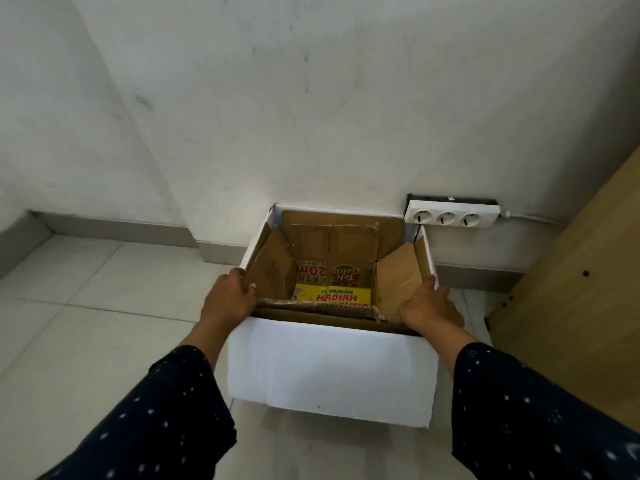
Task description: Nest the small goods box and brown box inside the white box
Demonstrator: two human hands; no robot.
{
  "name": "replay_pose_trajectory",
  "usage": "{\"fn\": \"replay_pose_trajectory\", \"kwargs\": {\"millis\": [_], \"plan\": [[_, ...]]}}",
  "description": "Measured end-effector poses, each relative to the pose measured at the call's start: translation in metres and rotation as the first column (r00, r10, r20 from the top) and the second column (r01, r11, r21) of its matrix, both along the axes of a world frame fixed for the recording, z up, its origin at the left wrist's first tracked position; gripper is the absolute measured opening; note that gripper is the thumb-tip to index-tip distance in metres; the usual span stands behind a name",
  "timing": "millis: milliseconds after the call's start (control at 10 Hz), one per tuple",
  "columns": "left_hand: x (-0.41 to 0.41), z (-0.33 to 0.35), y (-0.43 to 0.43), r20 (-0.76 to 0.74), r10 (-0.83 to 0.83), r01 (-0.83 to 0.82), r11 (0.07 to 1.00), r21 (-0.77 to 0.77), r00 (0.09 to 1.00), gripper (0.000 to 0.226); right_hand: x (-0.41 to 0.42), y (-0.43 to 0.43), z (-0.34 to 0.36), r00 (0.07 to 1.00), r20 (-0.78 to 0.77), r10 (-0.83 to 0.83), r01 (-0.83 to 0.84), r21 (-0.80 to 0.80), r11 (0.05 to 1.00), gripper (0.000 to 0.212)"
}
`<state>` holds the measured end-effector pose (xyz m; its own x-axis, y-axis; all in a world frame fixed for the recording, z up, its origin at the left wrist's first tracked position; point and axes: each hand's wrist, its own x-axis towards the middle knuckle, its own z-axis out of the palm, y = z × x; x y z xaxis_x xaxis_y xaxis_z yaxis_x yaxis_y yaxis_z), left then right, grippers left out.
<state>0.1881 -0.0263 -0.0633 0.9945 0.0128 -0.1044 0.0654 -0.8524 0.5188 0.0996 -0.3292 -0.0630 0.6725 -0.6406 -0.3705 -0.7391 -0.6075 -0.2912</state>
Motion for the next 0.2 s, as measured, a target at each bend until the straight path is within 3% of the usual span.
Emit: {"fn": "replay_pose_trajectory", "kwargs": {"millis": [100, 200], "plan": [[-0.017, 0.031, -0.007, 0.069, -0.156, 0.135, 0.962, 0.238, 0.985, 0.044, -0.009, 0.023, 0.033, 0.982, 0.012, 0.189, -0.187, -0.094, 0.978, 0.067], [-0.031, 0.052, -0.014, 0.129, -0.249, 0.184, 0.907, 0.379, 0.960, 0.043, -0.019, 0.046, 0.055, 0.928, 0.124, 0.351, -0.324, -0.195, 0.926, 0.052]]}}
